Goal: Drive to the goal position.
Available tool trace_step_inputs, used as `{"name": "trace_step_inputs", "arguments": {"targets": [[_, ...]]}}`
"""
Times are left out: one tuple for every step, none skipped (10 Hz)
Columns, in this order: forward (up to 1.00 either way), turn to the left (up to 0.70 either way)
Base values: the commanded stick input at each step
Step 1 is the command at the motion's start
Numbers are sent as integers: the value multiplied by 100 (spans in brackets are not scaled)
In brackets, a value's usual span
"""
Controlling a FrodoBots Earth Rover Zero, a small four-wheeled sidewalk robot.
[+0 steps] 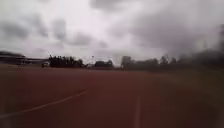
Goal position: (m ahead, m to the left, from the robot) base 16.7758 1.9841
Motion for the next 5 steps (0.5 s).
{"name": "trace_step_inputs", "arguments": {"targets": [[85, -1], [85, 0], [85, 0], [85, 0], [85, 0]]}}
